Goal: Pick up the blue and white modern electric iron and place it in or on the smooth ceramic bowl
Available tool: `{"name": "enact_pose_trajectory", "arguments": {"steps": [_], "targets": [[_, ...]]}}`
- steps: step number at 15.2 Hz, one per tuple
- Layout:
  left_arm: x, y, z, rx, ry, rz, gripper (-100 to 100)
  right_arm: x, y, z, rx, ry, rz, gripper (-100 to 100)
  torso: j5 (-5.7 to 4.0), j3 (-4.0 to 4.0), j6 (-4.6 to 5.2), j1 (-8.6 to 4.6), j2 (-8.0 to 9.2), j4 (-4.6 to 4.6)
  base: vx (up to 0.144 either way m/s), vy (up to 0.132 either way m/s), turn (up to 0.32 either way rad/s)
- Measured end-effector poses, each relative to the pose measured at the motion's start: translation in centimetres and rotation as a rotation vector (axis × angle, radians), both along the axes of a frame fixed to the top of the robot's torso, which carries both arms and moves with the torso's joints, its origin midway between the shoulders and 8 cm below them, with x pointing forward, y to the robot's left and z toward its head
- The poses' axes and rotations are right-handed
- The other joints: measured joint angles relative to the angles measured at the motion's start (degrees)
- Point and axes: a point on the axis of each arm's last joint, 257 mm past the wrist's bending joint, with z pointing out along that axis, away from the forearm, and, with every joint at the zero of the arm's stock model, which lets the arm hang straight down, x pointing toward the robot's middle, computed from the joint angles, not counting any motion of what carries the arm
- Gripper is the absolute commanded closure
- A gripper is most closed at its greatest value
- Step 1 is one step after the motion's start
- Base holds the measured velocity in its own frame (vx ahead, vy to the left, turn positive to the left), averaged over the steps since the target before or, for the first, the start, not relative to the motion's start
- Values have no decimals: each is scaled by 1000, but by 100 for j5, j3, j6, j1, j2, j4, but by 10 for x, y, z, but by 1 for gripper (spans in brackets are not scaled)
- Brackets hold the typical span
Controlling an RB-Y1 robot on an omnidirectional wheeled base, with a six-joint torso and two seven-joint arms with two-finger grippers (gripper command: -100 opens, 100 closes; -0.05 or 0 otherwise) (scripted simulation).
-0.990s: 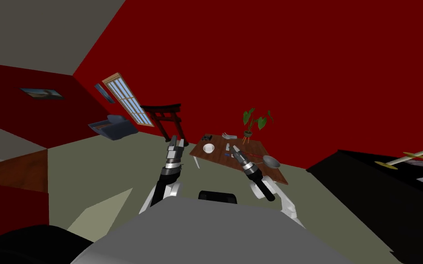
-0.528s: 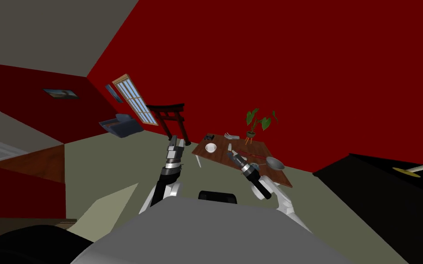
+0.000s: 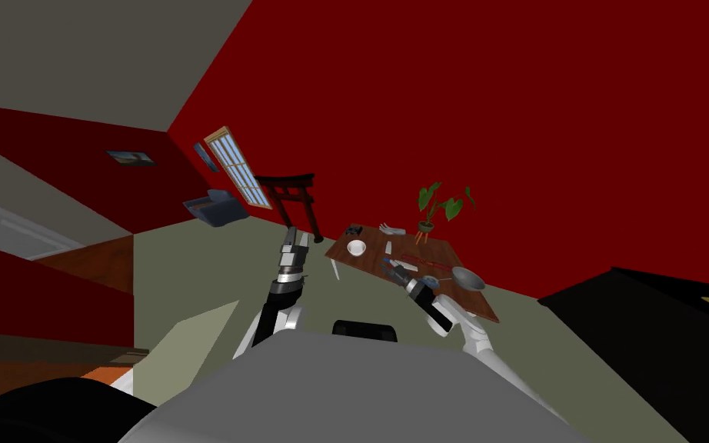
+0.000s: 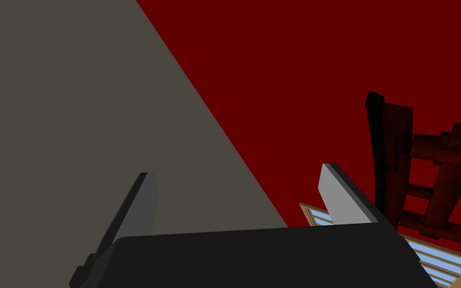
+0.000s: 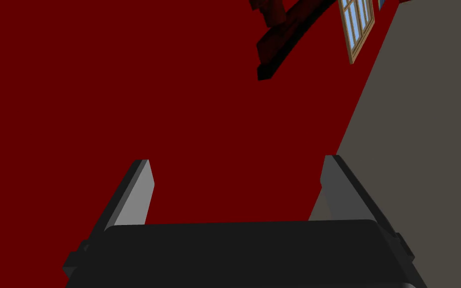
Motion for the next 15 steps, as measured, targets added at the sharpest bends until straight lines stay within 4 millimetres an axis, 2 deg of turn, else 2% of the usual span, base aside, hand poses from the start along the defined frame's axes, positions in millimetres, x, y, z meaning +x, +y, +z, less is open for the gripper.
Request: {"name": "enact_pose_trajectory", "arguments": {"steps": [3,9,15], "targets": [[0,0,0,0,0,0,0,-5,-13,-35,-100,43,11,-100,-2,0,2,-4,-1,0,5,-16,41],[0,0,0,0,0,0,0,-15,-36,-89,-261,105,31,-100,-2,-2,1,-9,-4,-1,10,-22,81],[0,0,0,0,0,0,0,-24,-62,-128,-378,160,37,-100,-1,-2,3,-6,-3,-1,12,-21,55]]}}
